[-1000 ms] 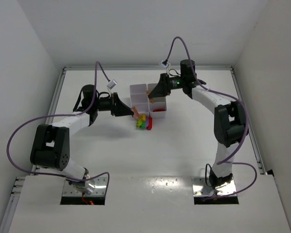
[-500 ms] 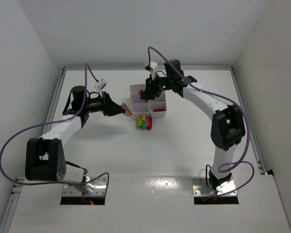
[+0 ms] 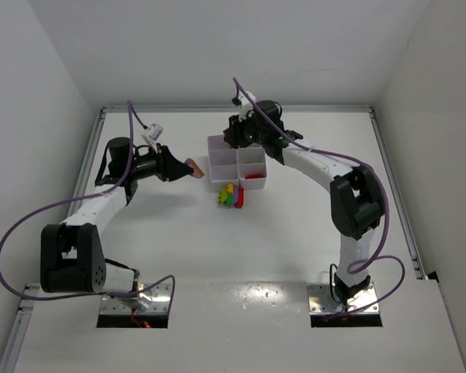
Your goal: Sort the legos into containers by color
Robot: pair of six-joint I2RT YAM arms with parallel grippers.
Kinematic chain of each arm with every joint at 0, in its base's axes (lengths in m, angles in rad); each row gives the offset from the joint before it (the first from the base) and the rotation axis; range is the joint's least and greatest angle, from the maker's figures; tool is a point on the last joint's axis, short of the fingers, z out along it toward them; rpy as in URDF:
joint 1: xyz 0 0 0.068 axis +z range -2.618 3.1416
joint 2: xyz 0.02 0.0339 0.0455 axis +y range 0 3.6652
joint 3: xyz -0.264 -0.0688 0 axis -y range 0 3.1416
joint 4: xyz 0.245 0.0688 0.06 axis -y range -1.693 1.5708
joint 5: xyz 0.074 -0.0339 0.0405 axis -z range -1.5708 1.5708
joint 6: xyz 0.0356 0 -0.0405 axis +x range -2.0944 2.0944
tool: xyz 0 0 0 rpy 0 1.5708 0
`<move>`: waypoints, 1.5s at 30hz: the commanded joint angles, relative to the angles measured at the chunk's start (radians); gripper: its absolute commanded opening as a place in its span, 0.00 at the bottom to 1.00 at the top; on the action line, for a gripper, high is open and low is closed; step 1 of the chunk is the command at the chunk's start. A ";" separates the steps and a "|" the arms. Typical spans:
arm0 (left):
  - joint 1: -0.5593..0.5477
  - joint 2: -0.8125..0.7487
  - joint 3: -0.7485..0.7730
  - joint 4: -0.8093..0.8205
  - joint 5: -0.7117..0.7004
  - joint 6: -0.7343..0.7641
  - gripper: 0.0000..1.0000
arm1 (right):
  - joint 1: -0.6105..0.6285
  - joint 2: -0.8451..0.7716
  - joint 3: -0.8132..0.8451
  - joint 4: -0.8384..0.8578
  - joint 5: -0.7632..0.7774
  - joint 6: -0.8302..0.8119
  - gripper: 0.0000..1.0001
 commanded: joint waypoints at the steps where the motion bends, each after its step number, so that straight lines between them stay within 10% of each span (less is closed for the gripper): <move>1: 0.025 -0.007 -0.002 0.061 0.000 -0.005 0.09 | 0.011 0.023 -0.022 0.179 0.060 0.133 0.00; 29: 0.063 0.020 0.007 0.082 0.019 -0.005 0.09 | 0.011 0.125 -0.106 0.501 0.070 0.223 0.10; 45: 0.063 0.030 0.007 0.073 0.028 -0.005 0.09 | 0.029 0.135 -0.135 0.530 0.118 0.196 0.51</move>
